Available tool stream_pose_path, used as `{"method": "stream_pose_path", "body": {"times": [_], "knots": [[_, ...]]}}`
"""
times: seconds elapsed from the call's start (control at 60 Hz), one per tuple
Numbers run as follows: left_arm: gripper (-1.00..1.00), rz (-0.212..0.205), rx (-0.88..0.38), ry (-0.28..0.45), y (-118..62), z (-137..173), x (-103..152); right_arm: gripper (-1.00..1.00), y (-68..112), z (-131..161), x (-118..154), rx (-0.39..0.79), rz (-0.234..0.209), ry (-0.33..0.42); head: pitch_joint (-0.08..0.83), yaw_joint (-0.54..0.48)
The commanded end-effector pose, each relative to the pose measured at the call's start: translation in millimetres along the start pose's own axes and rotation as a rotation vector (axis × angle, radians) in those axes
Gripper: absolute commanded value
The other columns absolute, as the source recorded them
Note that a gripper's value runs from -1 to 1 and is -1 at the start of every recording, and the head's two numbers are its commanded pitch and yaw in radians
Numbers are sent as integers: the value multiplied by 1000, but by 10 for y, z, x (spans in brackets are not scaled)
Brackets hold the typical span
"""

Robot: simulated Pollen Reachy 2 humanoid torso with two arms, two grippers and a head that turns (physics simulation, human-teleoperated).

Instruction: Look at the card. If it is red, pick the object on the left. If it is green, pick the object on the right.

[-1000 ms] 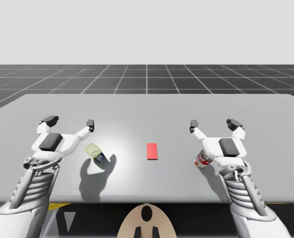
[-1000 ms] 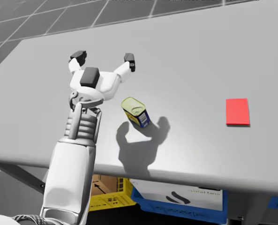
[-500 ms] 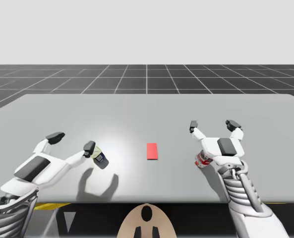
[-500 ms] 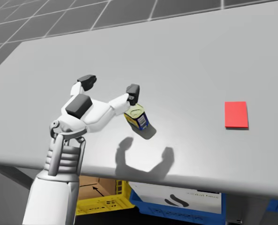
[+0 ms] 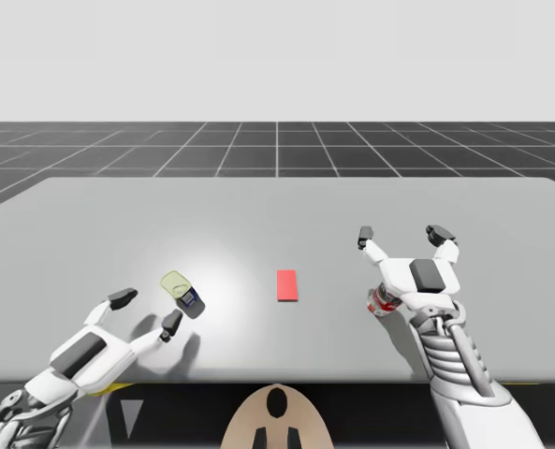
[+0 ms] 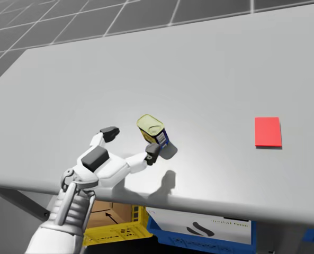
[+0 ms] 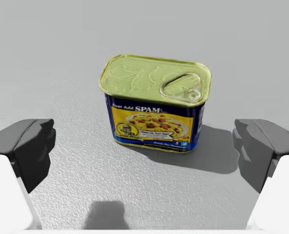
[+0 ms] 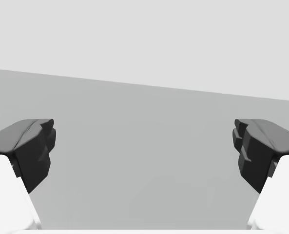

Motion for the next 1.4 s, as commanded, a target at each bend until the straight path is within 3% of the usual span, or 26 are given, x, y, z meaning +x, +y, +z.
{"method": "stream_pose_path", "body": {"times": [0.017,0.233,0.333,0.75,0.783,0.817,0.833,0.85,0.867,1.067,1.25,1.4], "knots": [[-1000,15,-10,30,71,-162,-103,-1000,15,-1,-7,-3,-5,-1,702,373],[-1000,17,-20,57,63,-381,-84,-1000,11,-1,-2,-5,-4,-4,704,368],[-1000,-9,5,64,73,-517,-85,-1000,5,0,2,-6,-3,-7,702,365],[-1000,5,-3,103,7,-830,-90,-1000,-15,-1,23,-9,0,-20,705,349],[-589,5,-6,103,0,-835,-95,-1000,-18,1,28,-10,0,-22,704,349],[-333,3,-5,101,-3,-836,-99,-1000,-20,2,30,-10,1,-22,703,349],[102,2,-5,99,-3,-832,-102,-1000,-21,2,30,-10,1,-23,702,349],[743,1,-8,96,-3,-833,-109,-1000,-22,3,33,-10,1,-24,701,349],[916,-1,-9,94,-3,-830,-113,-1000,-23,5,35,-10,1,-25,699,349],[1000,-16,-15,78,-11,-803,-121,-1000,-24,9,50,-16,9,-35,646,348],[1000,-23,-24,77,-22,-802,-130,-1000,-25,13,48,-15,-5,-29,432,369],[1000,-40,-27,63,-68,-763,-60,-1000,-26,23,49,-13,-12,-24,351,369]]}}
